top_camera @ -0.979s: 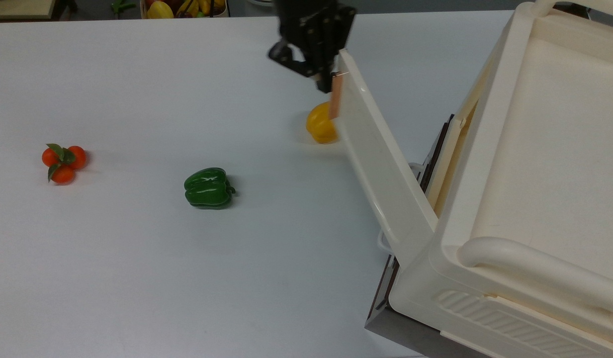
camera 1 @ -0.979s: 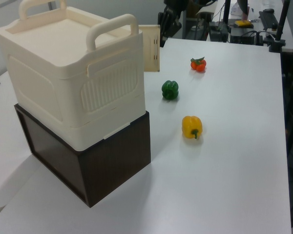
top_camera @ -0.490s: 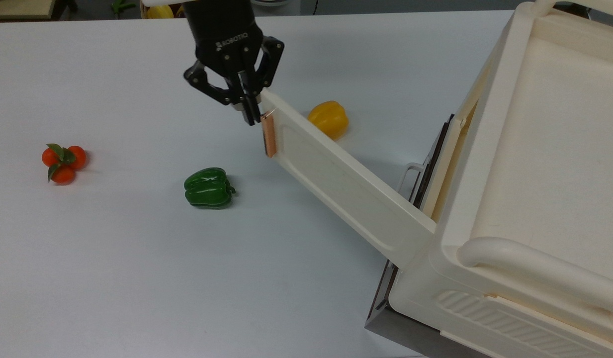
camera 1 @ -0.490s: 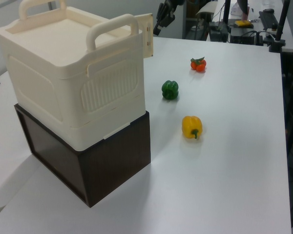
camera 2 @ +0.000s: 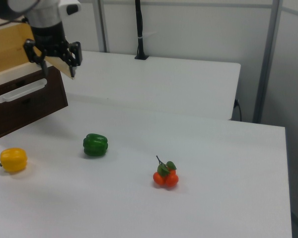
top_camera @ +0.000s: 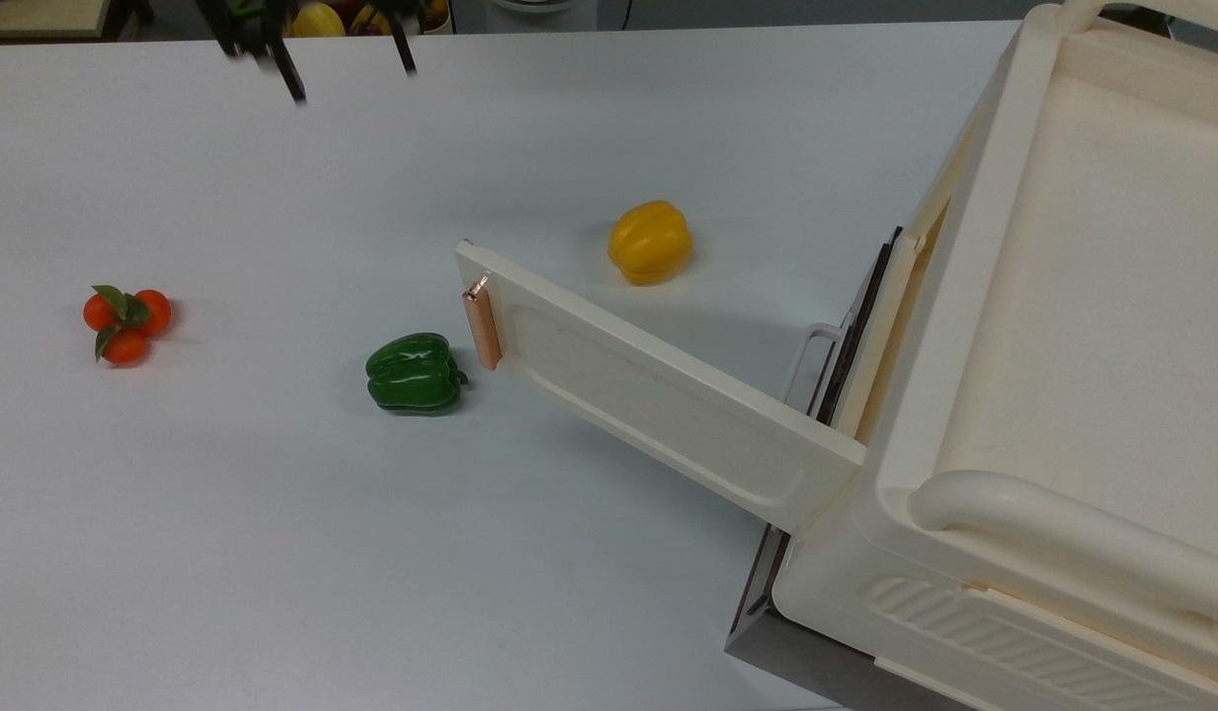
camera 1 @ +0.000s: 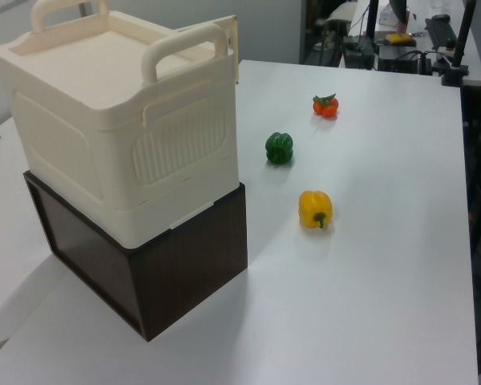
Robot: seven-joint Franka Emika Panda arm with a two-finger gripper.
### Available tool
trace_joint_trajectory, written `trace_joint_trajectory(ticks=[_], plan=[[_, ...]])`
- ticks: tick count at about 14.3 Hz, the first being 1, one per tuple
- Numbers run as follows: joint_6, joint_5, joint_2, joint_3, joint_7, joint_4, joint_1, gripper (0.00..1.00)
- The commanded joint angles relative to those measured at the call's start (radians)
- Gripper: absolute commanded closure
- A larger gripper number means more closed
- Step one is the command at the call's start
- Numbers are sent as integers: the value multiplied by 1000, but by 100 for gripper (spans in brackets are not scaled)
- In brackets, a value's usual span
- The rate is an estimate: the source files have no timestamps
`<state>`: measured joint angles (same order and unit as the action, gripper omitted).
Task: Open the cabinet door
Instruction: 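Release the handle and lift the gripper away from the open door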
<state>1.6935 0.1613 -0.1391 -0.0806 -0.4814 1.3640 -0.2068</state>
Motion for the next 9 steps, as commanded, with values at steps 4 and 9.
trace_joint_trajectory(ticks=[4, 9], plan=[[-230, 17, 211, 110, 280, 138, 147, 0], [-236, 3, 208, 97, 569, 161, 288, 0]])
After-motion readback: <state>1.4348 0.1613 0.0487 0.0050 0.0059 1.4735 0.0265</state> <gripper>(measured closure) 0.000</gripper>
